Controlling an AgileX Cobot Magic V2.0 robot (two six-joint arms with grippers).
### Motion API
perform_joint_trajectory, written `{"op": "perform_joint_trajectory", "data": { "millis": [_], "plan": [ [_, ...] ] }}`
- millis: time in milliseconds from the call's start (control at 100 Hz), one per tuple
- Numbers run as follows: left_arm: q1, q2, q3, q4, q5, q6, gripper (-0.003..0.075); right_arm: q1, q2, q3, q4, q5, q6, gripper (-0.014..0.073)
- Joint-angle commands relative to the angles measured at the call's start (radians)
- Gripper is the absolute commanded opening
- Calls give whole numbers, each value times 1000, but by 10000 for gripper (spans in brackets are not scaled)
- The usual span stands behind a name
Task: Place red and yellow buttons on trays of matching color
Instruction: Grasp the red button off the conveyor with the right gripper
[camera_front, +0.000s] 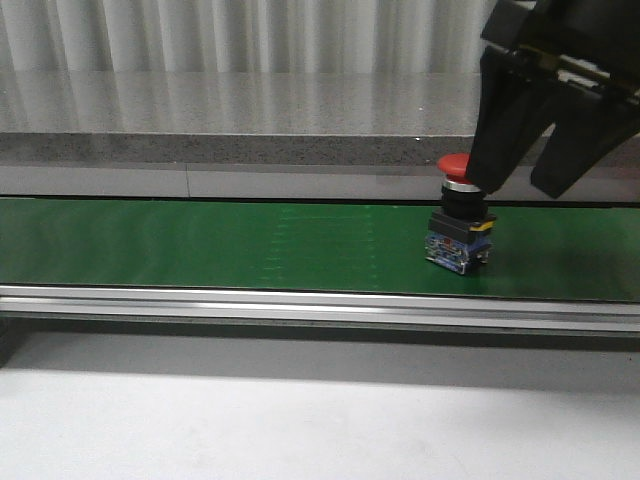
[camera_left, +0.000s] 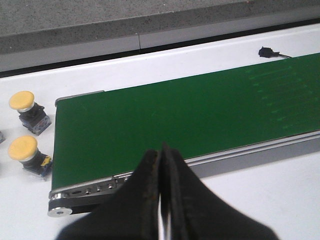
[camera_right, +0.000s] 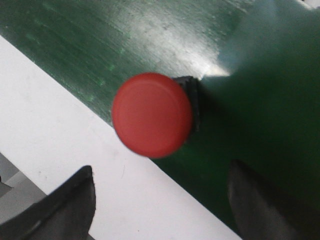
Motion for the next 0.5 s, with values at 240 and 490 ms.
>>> {"op": "perform_joint_trajectory", "data": {
  "millis": [240, 490],
  "plan": [
    [-6, 3, -27, -4, -73, 1, -20, 1, 25, -34, 43, -143, -58, 386],
    [-6, 3, -27, -4, -73, 1, -20, -1, 17, -34, 43, -165, -59, 99]
  ]
}}
